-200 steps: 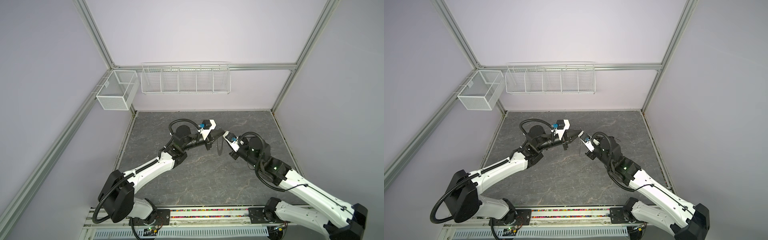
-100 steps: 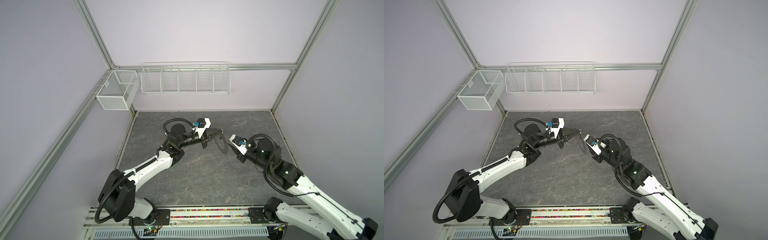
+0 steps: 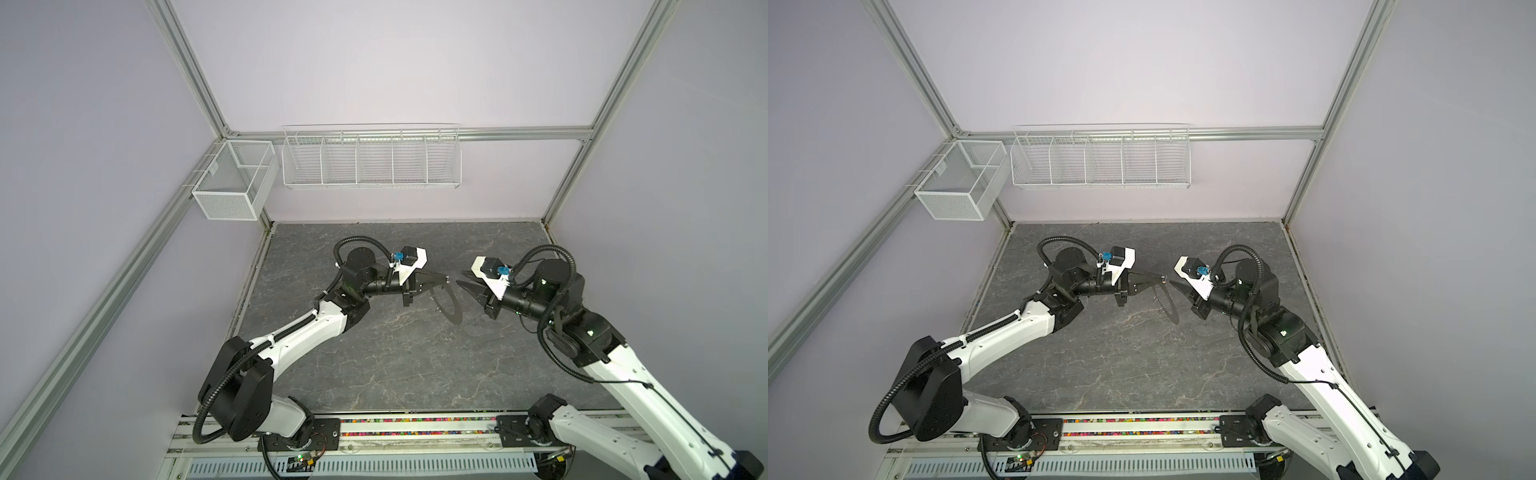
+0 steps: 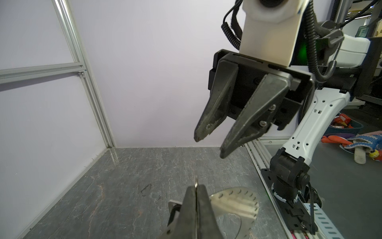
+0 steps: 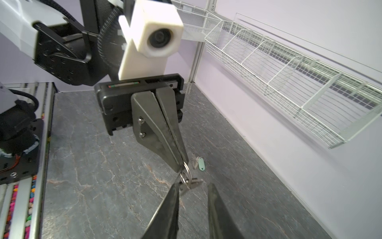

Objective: Attach keys to a key ring
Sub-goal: Insert the key into the keyring.

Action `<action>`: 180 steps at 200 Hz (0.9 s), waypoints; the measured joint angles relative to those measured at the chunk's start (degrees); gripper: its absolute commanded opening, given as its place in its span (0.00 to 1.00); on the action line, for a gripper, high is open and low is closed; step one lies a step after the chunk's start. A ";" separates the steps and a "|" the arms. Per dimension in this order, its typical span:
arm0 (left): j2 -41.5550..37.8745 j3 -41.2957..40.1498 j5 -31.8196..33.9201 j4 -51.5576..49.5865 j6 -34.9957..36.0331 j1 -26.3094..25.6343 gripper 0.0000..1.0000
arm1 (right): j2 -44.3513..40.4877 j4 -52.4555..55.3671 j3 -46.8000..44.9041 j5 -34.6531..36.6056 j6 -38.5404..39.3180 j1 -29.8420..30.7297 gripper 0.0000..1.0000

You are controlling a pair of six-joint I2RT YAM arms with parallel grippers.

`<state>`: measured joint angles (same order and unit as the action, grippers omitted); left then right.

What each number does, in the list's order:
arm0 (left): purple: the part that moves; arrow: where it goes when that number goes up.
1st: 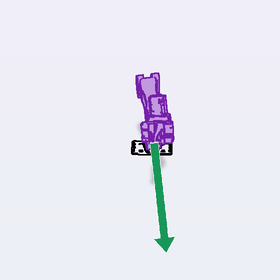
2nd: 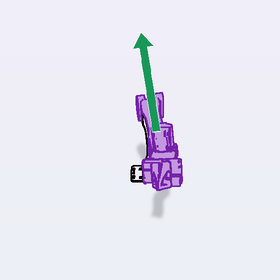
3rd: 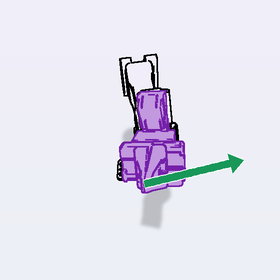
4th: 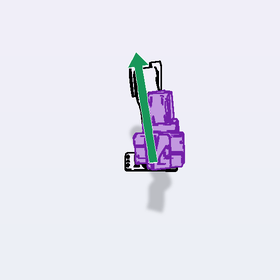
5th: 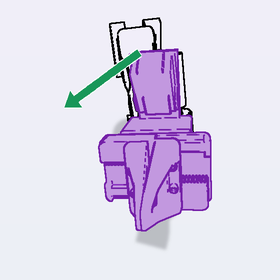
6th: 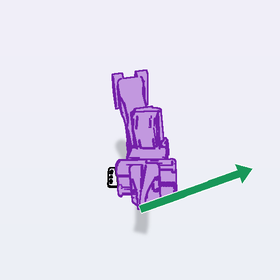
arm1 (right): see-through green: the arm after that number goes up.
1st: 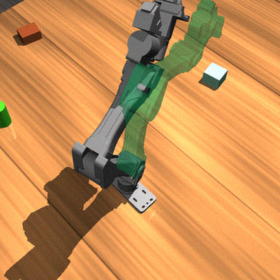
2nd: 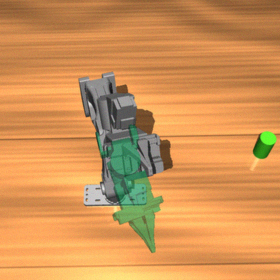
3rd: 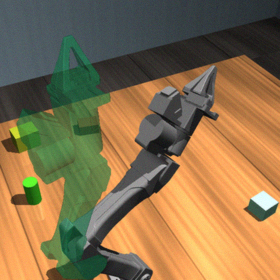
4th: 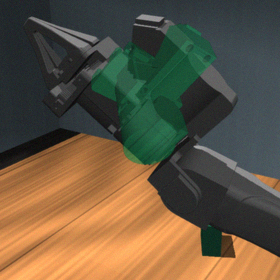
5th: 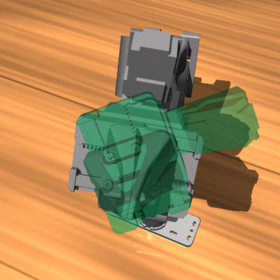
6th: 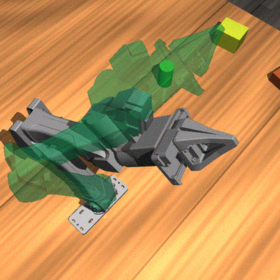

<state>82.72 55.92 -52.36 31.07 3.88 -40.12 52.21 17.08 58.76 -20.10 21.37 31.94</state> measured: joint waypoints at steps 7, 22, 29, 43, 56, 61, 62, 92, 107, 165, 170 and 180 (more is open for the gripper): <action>-0.02 0.00 -0.13 -0.26 0.31 0.00 0.00 | 0.61 0.20 0.20 -0.87 -0.09 0.00 0.25; -0.13 0.00 -0.24 -0.81 1.01 0.00 0.00 | 1.73 0.59 0.26 -2.29 -0.17 0.02 0.24; -0.24 0.00 -0.26 -1.07 1.18 0.00 0.00 | 2.12 0.87 0.26 -2.58 -0.20 0.00 0.24; -0.44 0.00 -0.42 -1.40 1.44 0.00 0.00 | 2.60 1.40 0.26 -2.73 -0.33 0.00 0.23; -0.59 0.00 -0.46 -1.60 1.68 0.00 0.00 | 2.75 1.55 0.26 -2.73 -0.33 -0.02 0.20; -0.63 0.00 -0.50 -1.66 1.84 0.00 0.00 | 2.78 1.55 0.26 -2.73 -0.35 -0.04 0.19; -0.63 0.00 -0.52 -1.66 1.84 0.00 0.00 | 2.78 1.55 0.26 -2.73 -0.35 -0.04 0.19; -0.66 0.00 -1.36 -1.92 2.34 0.00 0.00 | 3.15 1.55 0.26 -2.71 -0.39 -0.22 0.20; -0.66 0.00 -1.70 -1.90 2.47 0.00 0.00 | 3.61 1.55 0.26 -2.71 -0.39 -0.39 0.20; -0.66 0.00 -2.19 -1.86 2.47 0.00 0.00 | 4.76 1.60 0.28 -2.71 -0.37 -0.42 0.17; -0.66 0.00 -2.19 -1.84 2.47 0.00 0.00 | 4.76 1.60 0.31 -2.75 -0.33 -0.42 0.16; -0.66 0.00 -2.19 -1.86 2.47 0.00 0.00 | 4.76 1.64 0.28 -2.93 -0.39 -0.44 0.14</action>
<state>82.06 55.92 -54.54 29.21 6.35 -40.12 56.97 18.72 59.05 -23.03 20.97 31.51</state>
